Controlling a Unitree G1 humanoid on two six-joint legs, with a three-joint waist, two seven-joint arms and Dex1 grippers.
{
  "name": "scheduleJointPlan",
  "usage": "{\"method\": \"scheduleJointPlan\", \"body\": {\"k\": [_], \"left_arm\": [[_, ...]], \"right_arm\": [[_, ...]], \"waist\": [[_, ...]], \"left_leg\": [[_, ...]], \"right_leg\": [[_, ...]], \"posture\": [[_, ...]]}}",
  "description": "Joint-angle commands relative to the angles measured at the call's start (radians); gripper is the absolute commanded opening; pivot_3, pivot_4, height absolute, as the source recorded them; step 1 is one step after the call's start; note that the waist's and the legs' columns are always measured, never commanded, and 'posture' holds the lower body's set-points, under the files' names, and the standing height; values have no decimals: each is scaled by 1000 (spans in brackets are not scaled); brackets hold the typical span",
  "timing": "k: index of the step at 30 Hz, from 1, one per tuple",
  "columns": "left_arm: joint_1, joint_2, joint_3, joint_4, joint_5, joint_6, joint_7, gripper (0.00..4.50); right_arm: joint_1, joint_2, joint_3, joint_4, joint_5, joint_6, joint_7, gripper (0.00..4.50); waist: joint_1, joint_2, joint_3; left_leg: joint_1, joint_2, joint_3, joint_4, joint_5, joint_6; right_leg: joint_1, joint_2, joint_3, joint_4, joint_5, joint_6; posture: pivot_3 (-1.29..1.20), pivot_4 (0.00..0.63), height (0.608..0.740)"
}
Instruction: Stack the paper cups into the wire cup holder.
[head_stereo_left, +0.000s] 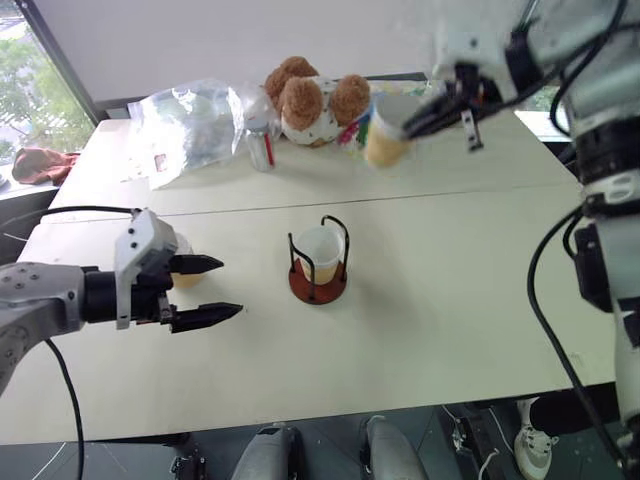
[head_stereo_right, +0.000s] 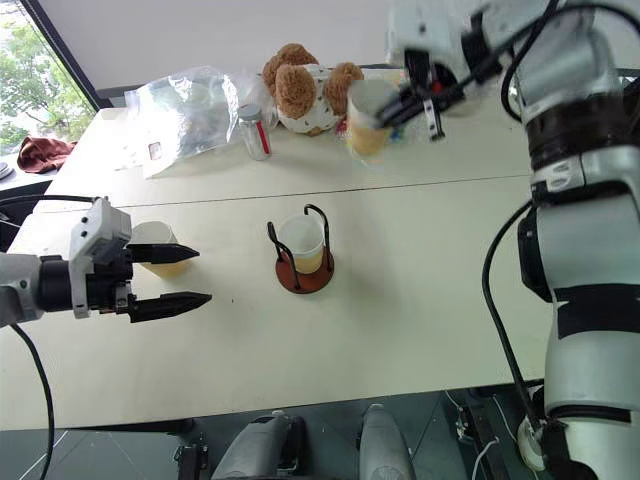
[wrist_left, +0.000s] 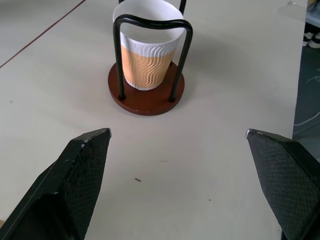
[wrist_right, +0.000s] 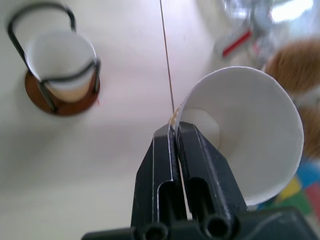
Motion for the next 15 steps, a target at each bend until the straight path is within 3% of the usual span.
{"method": "scheduleJointPlan", "body": {"k": [1,8,15], "left_arm": [[-16,-6,16,-8,5,-21,-2,4500],[2,-23,32,-31,-3,-13,15,4500],[1,-31,26,-29,-3,-15,20,4500]], "right_arm": [[-23,-49,84,-156,229,86,7,82],[56,-171,246,-446,500,220,7,82],[110,-156,276,-540,535,258,7,82]], "waist": [[5,0,0],[7,-1,0],[4,-1,0]], "left_leg": [[0,0,0,1,0,0],[0,-1,-2,1,-1,1],[0,-1,-1,1,-2,3]], "right_leg": [[1,0,0,0,0,0],[1,-4,-1,0,0,0],[-1,-4,-1,1,0,0]], "posture": [[0,150,740],[0,150,740],[0,150,740]]}}
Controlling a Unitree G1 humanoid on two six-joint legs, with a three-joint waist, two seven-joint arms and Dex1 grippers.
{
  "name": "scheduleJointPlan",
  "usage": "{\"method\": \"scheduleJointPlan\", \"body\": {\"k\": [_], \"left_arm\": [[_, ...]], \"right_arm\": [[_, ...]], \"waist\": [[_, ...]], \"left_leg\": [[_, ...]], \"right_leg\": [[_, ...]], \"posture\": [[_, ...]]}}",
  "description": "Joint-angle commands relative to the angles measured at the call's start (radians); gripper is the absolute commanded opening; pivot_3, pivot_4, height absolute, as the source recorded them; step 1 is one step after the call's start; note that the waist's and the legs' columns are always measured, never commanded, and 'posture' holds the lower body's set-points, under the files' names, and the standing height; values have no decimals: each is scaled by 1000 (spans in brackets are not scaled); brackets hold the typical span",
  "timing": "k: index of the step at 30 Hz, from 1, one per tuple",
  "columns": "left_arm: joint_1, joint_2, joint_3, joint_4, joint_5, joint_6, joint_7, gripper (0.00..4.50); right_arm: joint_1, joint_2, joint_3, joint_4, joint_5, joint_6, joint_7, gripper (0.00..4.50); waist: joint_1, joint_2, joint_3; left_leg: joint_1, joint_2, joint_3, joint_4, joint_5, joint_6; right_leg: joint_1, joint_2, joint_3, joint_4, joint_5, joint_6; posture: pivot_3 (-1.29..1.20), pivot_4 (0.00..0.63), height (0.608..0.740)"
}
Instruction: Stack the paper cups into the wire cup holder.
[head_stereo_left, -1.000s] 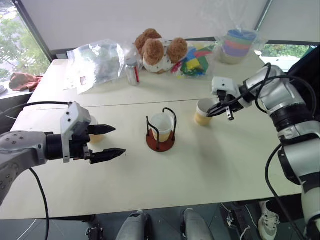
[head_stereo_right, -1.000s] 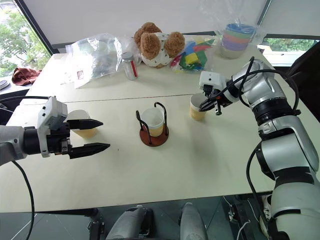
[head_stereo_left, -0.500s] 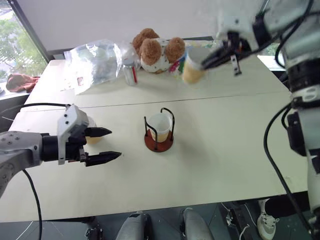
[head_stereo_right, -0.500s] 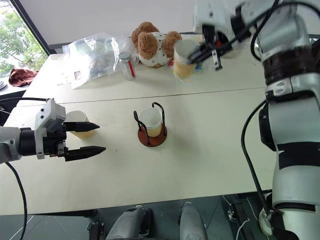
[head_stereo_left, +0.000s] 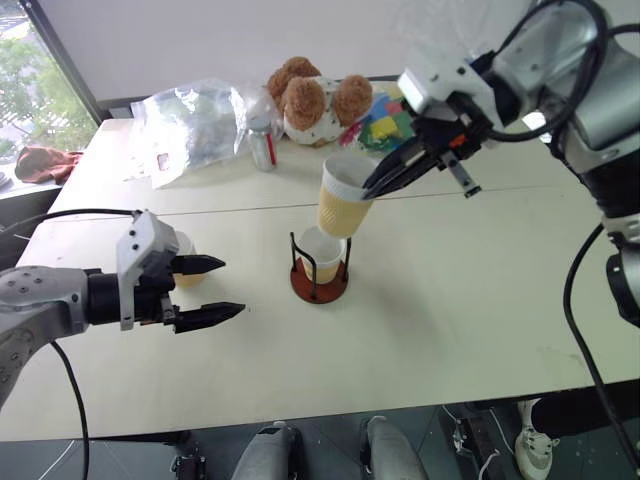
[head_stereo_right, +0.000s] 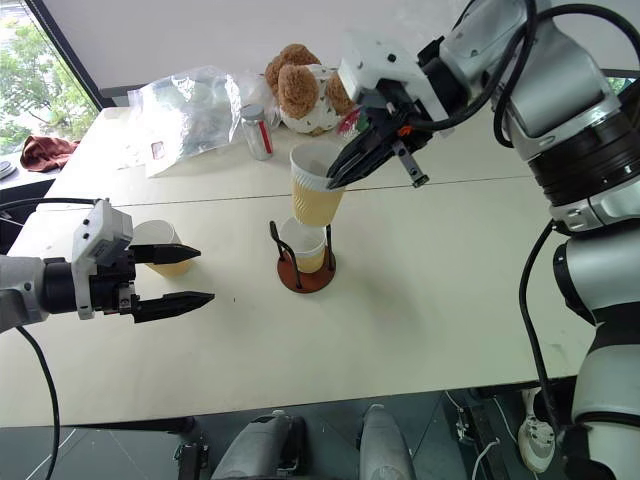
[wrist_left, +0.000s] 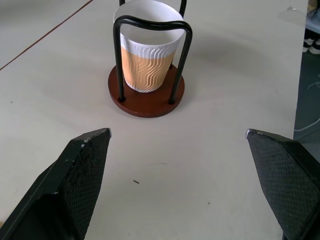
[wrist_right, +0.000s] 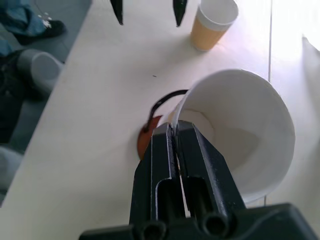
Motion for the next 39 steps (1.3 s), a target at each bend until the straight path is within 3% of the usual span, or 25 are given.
{"method": "scheduleJointPlan", "body": {"k": [1,27,30,34,39], "left_arm": [[-17,-2,26,-16,-5,-11,6,4500],[-4,-37,25,-47,-21,-3,46,4500],[-5,-39,23,-47,-20,-4,48,4500],[-15,-42,9,-40,-15,-11,43,4500],[-60,-33,21,5,41,-53,58,4500]], "right_arm": [[12,19,-10,-33,-7,-14,2,82],[54,179,-31,109,-227,-150,2,82],[60,186,-36,109,-235,-149,2,967],[62,198,-74,115,-230,-102,2,3055],[19,204,-218,220,-224,-16,-33,3055]], "waist": [[1,0,0],[2,0,0],[1,0,0],[1,0,0],[6,-1,0]], "left_leg": [[0,0,0,0,-1,1],[0,0,0,1,1,-2],[0,0,0,1,1,-2],[0,0,0,1,1,-2],[0,-1,0,1,1,-2]], "right_leg": [[0,0,0,0,0,0],[0,1,0,0,0,0],[0,1,0,0,0,0],[0,1,0,0,0,0],[1,1,0,0,0,0]], "posture": [[0,150,740],[0,150,740],[0,150,740],[0,150,740],[0,150,740]]}}
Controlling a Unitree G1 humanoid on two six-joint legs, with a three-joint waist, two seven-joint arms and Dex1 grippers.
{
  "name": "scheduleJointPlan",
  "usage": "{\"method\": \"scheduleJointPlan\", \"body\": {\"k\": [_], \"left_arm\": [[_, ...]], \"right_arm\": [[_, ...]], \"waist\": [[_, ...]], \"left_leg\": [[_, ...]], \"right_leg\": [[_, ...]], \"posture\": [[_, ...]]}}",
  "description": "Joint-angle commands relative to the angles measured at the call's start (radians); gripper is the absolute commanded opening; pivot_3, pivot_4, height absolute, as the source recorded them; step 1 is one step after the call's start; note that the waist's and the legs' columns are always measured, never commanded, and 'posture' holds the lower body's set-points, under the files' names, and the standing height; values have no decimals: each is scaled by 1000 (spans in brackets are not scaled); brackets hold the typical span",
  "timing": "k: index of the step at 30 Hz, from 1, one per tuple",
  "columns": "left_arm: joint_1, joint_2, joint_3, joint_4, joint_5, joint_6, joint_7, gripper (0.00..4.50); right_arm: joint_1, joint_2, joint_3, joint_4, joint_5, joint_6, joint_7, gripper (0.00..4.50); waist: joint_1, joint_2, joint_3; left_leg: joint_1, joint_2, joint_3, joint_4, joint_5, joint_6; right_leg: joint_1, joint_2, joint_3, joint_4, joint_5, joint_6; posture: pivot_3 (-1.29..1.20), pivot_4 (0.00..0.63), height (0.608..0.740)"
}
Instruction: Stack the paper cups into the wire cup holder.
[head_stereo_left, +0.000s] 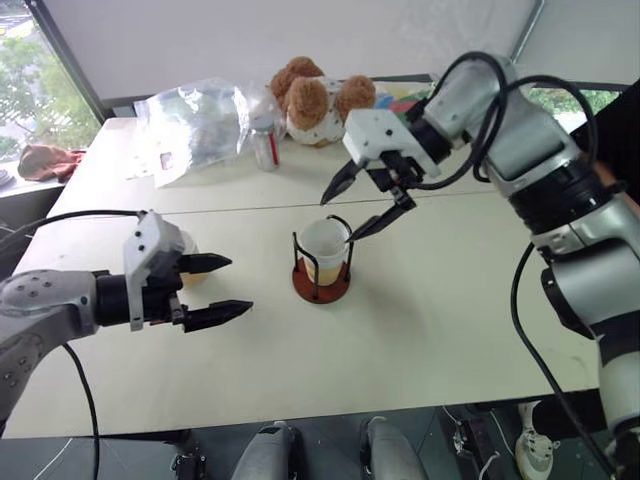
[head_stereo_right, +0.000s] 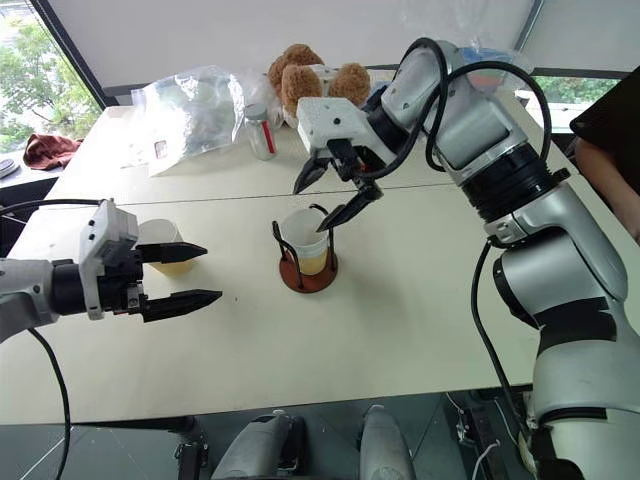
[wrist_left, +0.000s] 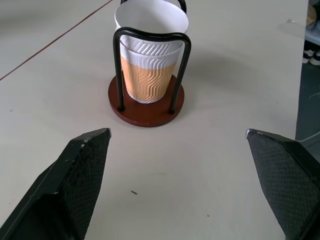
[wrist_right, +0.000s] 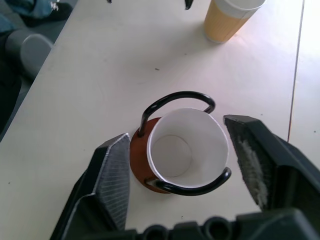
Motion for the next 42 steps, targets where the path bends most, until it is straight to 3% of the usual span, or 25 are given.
{"method": "scheduleJointPlan", "body": {"k": [1,7,12,16,23,37,40,42], "left_arm": [[-48,34,56,50,67,-61,9,4500],[-16,176,122,226,223,-194,-141,4500],[-8,223,153,316,272,-236,-219,4500],[-15,178,179,327,259,-239,-210,4500],[74,187,78,378,439,-409,-240,4500],[-197,132,-222,682,632,-669,-344,4500],[-278,113,-291,755,675,-726,-396,3634],[-318,104,-328,799,709,-769,-419,2646]], "right_arm": [[-68,0,-197,76,55,133,-43,3055],[110,6,-533,-157,384,608,-185,3055],[564,-23,-667,-537,457,711,-373,3055],[721,-54,-689,-710,467,749,-463,3055],[854,-142,-650,-842,427,756,-522,3055],[944,-235,-606,-872,358,715,-519,3055],[952,-234,-602,-887,355,717,-533,3102],[953,-232,-606,-886,354,716,-539,3102]], "waist": [[0,0,0],[-4,0,-1],[4,-5,-3],[-1,-3,-1],[-1,-3,-2],[2,-4,-2],[2,-5,-2],[2,-5,-2]], "left_leg": [[0,0,0,0,0,0],[0,1,-1,-3,0,0],[0,0,-2,-3,-3,5],[-3,-1,0,1,-3,5],[0,0,0,0,-4,7],[1,0,0,1,-5,9],[1,0,0,1,-4,9],[1,0,1,2,-4,9]], "right_leg": [[0,0,0,0,0,0],[-1,-1,0,0,0,0],[2,-3,-1,-2,0,0],[0,-4,0,-2,0,0],[1,-3,-1,-1,0,0],[4,-2,-2,-2,0,0],[4,-1,-3,-2,0,0],[4,-1,-3,-1,0,0]], "posture": [[0,150,740],[0,150,740],[0,150,740],[0,150,740],[0,150,740],[0,150,740],[0,150,740],[0,150,740]]}}
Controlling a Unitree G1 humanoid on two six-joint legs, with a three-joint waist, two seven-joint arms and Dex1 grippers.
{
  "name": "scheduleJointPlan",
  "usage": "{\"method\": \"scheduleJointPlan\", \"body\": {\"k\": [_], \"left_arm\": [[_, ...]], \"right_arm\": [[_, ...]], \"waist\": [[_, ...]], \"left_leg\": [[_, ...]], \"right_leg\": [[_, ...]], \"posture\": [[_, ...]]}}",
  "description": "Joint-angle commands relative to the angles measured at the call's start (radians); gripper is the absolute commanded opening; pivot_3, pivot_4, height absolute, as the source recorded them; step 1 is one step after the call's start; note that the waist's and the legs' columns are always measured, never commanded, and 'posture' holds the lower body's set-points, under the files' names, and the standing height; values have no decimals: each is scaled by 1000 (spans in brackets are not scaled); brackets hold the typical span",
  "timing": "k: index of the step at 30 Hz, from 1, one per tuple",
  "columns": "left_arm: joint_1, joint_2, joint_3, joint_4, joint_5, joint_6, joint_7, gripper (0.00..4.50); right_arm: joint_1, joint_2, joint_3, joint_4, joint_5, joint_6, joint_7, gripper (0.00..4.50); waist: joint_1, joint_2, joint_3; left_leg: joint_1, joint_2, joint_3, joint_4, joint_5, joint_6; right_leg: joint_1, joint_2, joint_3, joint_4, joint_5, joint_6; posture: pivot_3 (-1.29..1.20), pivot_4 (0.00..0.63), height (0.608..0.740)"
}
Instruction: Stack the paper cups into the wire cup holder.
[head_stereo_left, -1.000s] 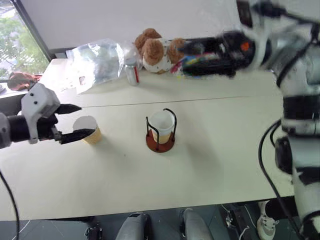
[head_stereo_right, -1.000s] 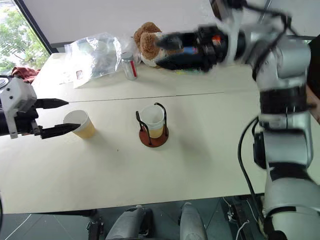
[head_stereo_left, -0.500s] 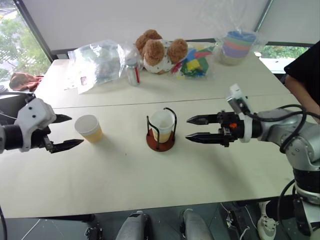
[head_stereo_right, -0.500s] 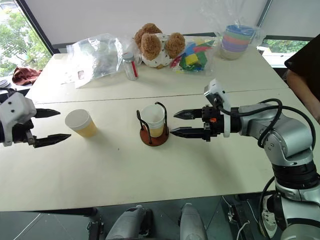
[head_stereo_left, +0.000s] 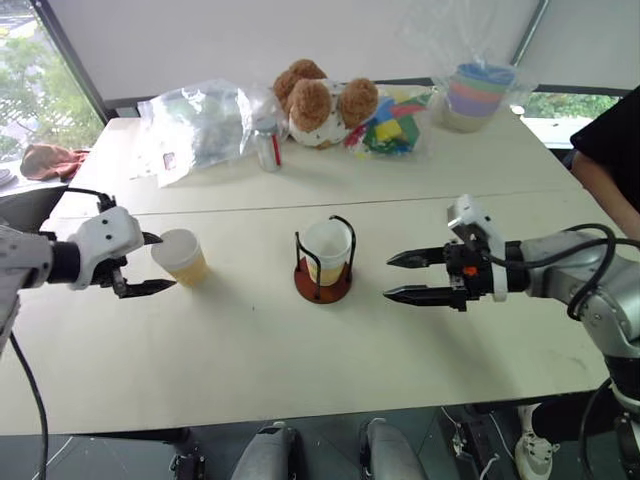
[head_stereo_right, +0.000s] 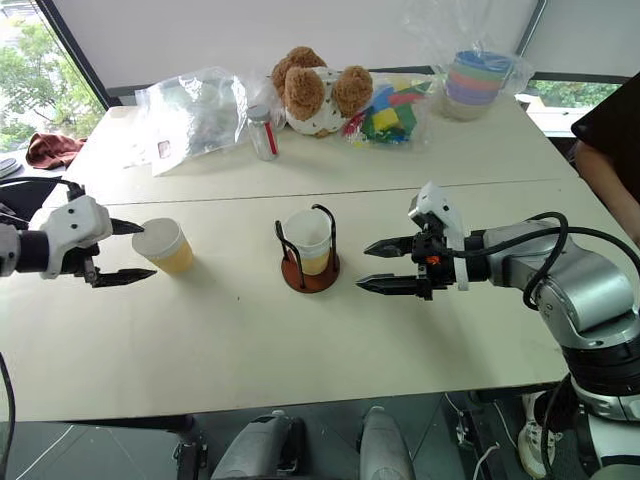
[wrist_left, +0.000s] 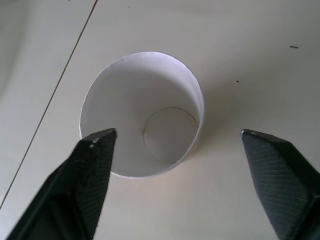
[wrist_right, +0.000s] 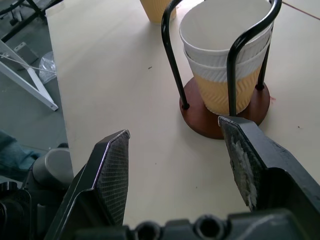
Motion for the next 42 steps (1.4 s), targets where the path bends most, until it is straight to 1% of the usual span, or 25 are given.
{"method": "scheduleJointPlan", "body": {"k": [1,2,5,9,11,13,15,17,18,19,20,22,24,26,29,32,34,36,38,42], "left_arm": [[-63,-1,-43,63,63,-83,-45,2117],[-80,-4,-58,84,79,-107,-54,1542],[-116,-12,-91,133,108,-157,-91,35],[-180,-26,-113,164,121,-189,-143,35],[-270,-36,-119,168,111,-165,-184,35],[-405,-54,-138,173,101,-125,-249,35],[-579,-99,-169,188,70,-42,-331,35],[-712,-126,-229,202,9,31,-365,35],[-747,-128,-256,209,-15,50,-367,35],[-809,-129,-321,212,-85,89,-367,35],[-866,-152,-363,240,-131,96,-367,35],[-959,-218,-431,325,-164,67,-367,35],[-1011,-279,-492,389,-186,19,-367,35],[-1041,-326,-550,428,-218,-16,-367,35],[-1070,-376,-634,471,-259,-69,-367,35],[-1094,-403,-716,503,-283,-128,-367,35],[-1109,-411,-753,520,-307,-148,-367,35],[-1123,-395,-815,494,-348,-153,-367,35],[-1134,-400,-837,491,-373,-159,-367,35],[-1152,-394,-898,469,-424,-154,-367,35]], "right_arm": [[-5,-5,-20,-27,-1,-19,-13,3102],[-3,-7,-20,-25,-4,-20,-15,3102],[3,-10,-24,-24,-4,-20,-19,3102],[16,-20,-44,-23,2,-14,-24,3102],[23,-33,-59,-19,0,-16,-23,3102],[23,-47,-89,-8,5,-19,-19,3102],[10,-64,-122,13,11,-26,-10,3102],[-7,-81,-141,27,10,-34,-3,3102],[-13,-84,-143,31,8,-37,-3,3102],[-27,-97,-157,26,11,-36,-3,3102],[-35,-115,-166,15,7,-38,-3,3102],[-28,-150,-185,-8,1,-36,-7,3102],[-6,-162,-215,-29,9,-26,-24,3102],[12,-147,-245,-48,35,-6,-56,3102],[70,-132,-272,-94,52,17,-98,3102],[126,-119,-317,-135,79,40,-138,3102],[153,-116,-341,-157,97,54,-161,3102],[191,-112,-373,-190,119,70,-184,3102],[219,-107,-396,-211,137,81,-204,3102],[241,-92,-398,-227,150,79,-247,3102]], "waist": [[0,0,0],[0,0,0],[-1,0,0],[2,0,0],[4,-2,1],[11,-3,2],[21,-3,2],[23,-4,2],[22,-3,2],[20,-3,1],[19,-2,1],[22,-2,1],[22,-3,1],[21,-3,1],[14,-3,2],[14,-3,2],[16,-3,2],[19,-3,2],[21,-3,2],[22,-3,2]], "left_leg": [[0,0,0,0,0,0],[0,0,0,0,0,0],[0,0,0,0,0,1],[0,0,0,1,0,1],[0,0,0,2,0,1],[-2,0,-2,7,-1,3],[-5,1,-3,15,-3,5],[-5,1,-3,17,-4,7],[-4,0,-3,18,-5,9],[-4,0,-2,18,-5,9],[-3,0,-1,18,-5,10],[-3,0,-2,18,-6,11],[-3,0,-3,18,-6,11],[-3,0,-2,17,-6,11],[-3,0,-2,17,-6,11],[-3,0,-2,17,-6,11],[-3,0,-2,17,-6,11],[-3,0,-1,17,-6,11],[-3,0,-1,17,-6,11],[-3,0,-2,17,-6,11]], "right_leg": [[0,0,0,0,0,0],[0,0,0,0,0,0],[0,1,0,0,0,0],[1,1,0,1,0,0],[2,1,-1,1,0,0],[2,2,-2,1,0,0],[4,3,-4,2,0,1],[6,3,-4,2,0,1],[7,3,-3,2,0,1],[8,3,-3,2,0,1],[8,3,-3,2,-1,2],[8,2,-3,2,-3,5],[8,2,-3,2,-4,7],[8,2,-3,2,-4,7],[7,2,-1,2,-4,7],[6,2,-1,2,-4,7],[6,2,-1,2,-4,7],[6,1,-1,2,-4,7],[7,1,0,1,-4,7],[7,1,0,1,-4,7]], "posture": [[0,150,740],[0,150,740],[0,150,740],[0,150,740],[0,150,740],[0,150,740],[0,150,740],[0,150,740],[0,150,740],[0,150,740],[0,150,740],[0,150,740],[0,150,740],[0,150,740],[0,150,740],[0,150,740],[0,150,740],[0,150,740],[0,150,740],[0,150,740]]}}
